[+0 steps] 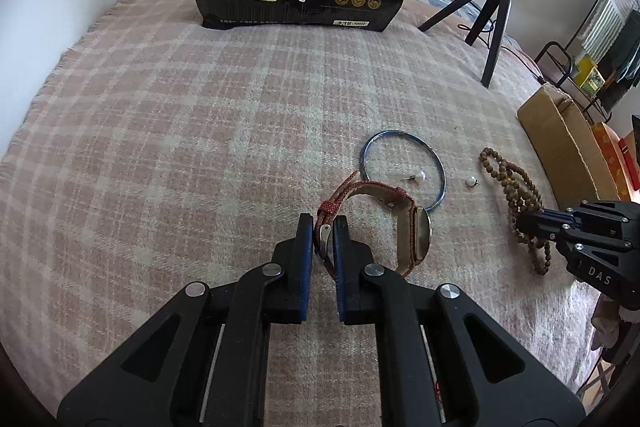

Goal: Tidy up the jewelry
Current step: 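Grasp the brown-strap watch with the left tool while the right tool grasps the wooden bead mala, then carry watch and mala into the cardboard box, opening both tools to release them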

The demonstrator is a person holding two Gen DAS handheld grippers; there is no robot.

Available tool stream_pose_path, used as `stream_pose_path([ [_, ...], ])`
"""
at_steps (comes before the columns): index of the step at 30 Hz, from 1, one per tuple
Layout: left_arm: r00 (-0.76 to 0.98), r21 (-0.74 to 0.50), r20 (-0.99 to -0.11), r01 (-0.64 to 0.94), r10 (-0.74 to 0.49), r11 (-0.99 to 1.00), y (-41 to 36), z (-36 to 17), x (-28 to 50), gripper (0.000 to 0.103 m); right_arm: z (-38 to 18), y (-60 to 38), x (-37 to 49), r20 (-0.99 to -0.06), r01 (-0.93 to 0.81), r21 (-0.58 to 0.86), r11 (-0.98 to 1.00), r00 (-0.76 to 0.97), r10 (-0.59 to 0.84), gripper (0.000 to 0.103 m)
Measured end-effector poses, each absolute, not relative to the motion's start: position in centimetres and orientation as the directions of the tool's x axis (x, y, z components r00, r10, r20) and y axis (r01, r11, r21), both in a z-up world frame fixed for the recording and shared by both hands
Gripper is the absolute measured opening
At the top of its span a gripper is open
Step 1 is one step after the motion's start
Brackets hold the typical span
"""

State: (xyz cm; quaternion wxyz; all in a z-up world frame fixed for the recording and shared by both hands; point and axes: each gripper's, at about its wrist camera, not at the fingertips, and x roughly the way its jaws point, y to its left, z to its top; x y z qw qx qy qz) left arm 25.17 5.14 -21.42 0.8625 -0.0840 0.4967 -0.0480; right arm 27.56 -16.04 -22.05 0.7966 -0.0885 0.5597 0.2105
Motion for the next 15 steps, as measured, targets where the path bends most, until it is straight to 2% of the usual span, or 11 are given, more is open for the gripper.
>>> stream_pose_path([
  [15, 0.566, -0.169, -0.809, 0.035, -0.159, 0.985, 4.2, -16.9, 21.8, 0.008, -17.3, -17.2, 24.3, -0.884, -0.418, 0.133, 0.898, 0.36, 0.299, 0.004],
])
